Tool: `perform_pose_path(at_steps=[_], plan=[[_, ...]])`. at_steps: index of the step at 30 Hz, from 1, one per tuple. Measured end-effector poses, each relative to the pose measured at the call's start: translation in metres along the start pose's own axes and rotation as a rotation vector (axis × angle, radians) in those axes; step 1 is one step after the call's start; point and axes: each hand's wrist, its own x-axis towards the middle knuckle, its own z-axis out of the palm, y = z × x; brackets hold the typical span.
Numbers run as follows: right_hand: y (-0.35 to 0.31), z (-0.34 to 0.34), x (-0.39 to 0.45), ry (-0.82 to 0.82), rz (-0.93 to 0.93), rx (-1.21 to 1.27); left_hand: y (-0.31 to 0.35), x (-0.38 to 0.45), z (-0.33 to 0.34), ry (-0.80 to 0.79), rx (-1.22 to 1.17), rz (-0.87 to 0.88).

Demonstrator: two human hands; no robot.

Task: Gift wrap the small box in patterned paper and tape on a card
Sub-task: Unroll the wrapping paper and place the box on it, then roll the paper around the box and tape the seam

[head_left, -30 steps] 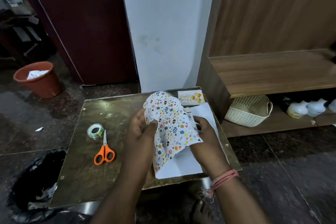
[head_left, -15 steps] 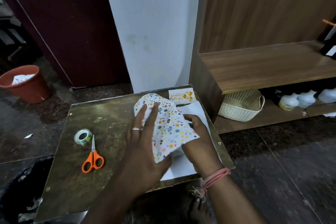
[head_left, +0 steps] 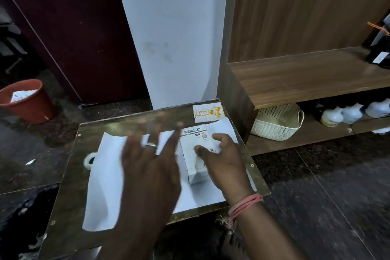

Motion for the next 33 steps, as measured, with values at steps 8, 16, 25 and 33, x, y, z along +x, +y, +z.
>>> perform_pose_path(at_steps=[8, 16, 25, 33], plan=[[-0.004, -0.012, -0.006, 0.13, 0.135, -0.262, -0.005, -0.02, 0.03, -0.253, -0.419, -0.139], [-0.002, -0.034, 0.007, -0.086, 0.038, 0.103, -0.007, -0.018, 0.03, -0.281, -0.34, -0.134], [0.0, -0.03, 0.011, -0.013, -0.356, -0.177, -0.007, -0.018, 0.031, -0.283, -0.28, -0.122], [-0.006, -0.015, -0.007, 0.073, -0.642, -0.727, -0.007, -0.016, 0.031, -0.274, -0.277, -0.122]])
